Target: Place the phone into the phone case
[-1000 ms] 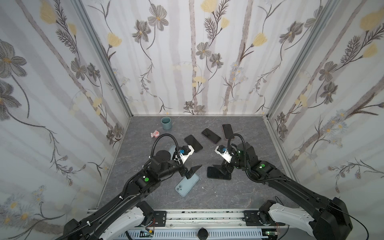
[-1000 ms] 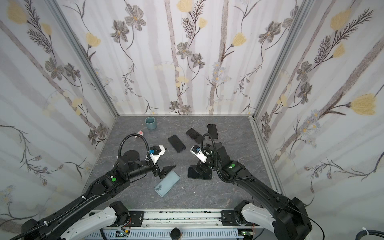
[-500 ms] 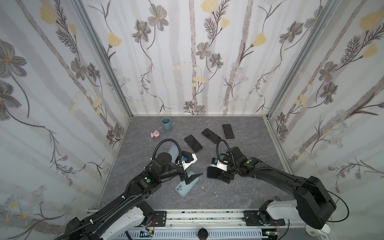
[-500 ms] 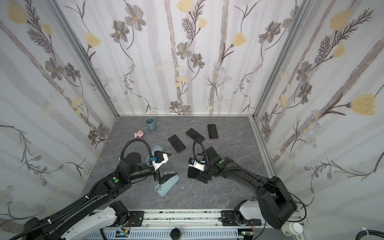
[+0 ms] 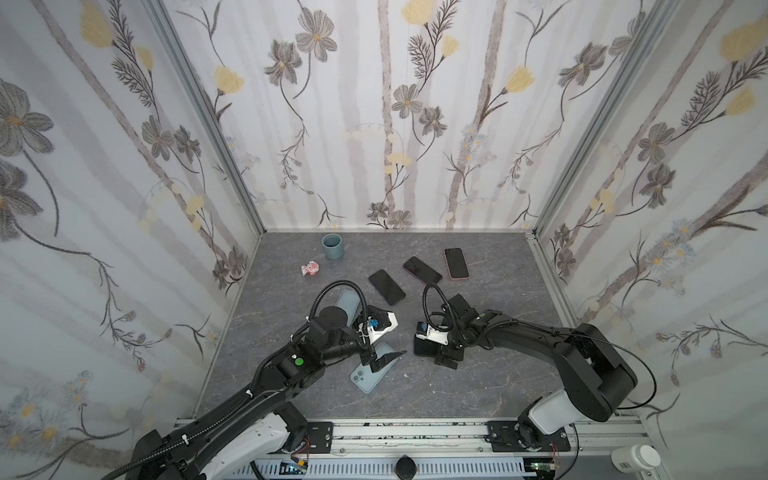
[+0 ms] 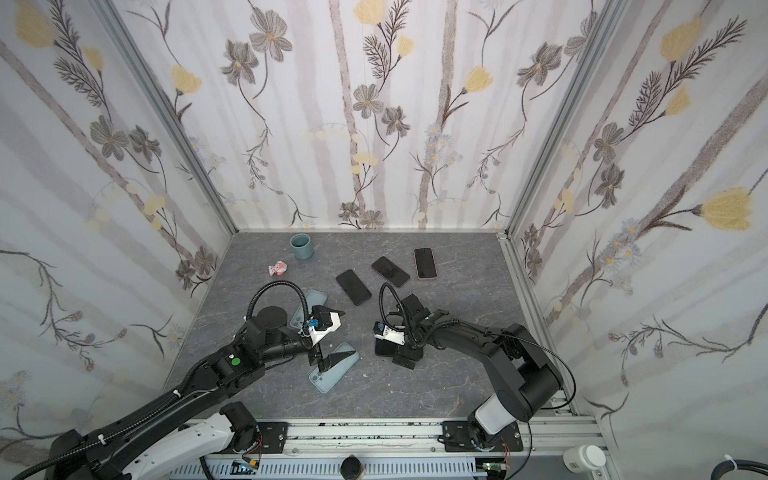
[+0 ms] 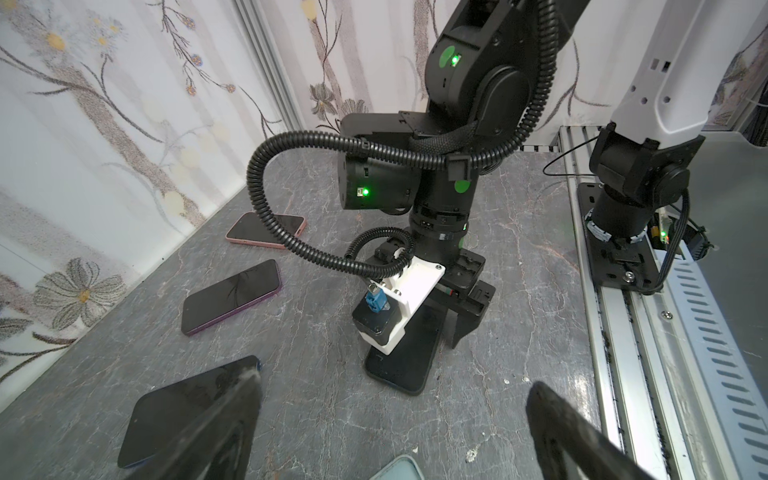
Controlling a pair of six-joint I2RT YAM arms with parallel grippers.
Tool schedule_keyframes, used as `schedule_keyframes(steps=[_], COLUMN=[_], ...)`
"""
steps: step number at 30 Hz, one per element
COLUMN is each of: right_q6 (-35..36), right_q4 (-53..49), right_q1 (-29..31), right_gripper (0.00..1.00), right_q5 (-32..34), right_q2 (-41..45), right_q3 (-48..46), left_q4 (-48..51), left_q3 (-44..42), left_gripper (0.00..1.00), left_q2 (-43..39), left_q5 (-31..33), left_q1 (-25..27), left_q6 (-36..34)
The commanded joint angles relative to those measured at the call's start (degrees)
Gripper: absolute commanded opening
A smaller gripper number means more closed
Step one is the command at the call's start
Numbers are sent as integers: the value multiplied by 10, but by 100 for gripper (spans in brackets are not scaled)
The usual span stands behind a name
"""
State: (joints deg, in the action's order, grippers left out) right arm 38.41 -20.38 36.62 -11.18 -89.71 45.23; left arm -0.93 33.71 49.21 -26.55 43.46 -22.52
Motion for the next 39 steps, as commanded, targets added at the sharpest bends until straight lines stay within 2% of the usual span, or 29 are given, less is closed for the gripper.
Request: schedule_keyframes(steps=[1, 6, 11, 17, 21, 30, 35, 39], right_q6=[0, -8, -6, 10, 10, 6, -5, -38], right_q4=[-11, -25, -37, -30, -27, -33, -40, -40], right_q1=[0, 0, 0, -3, -7, -9, -10, -14], right_gripper=[96, 94, 94, 96, 100, 100, 93, 82], right_q5=[-16, -6, -11, 16, 14, 5, 16, 59], right_q2=[-11, -30, 10, 25, 3, -49, -63, -78], right_q3=[10, 30, 43, 32, 31, 49, 63, 72], left_q4=[1, 1, 1, 0, 1, -1, -2, -6], left_q3=[-2, -4, -5, -6, -6, -8, -8, -8], left_gripper=[100, 100, 100, 100, 100, 100, 100, 100], left_q2=[0, 0, -1, 5, 7, 10, 15, 15], left_q5=[0, 1, 1, 6, 8, 11, 12, 19], left_q1=[2, 4, 4, 5, 5, 5, 5, 5], left_q6=[-16, -19, -21, -20, -21, -21, -21, -21])
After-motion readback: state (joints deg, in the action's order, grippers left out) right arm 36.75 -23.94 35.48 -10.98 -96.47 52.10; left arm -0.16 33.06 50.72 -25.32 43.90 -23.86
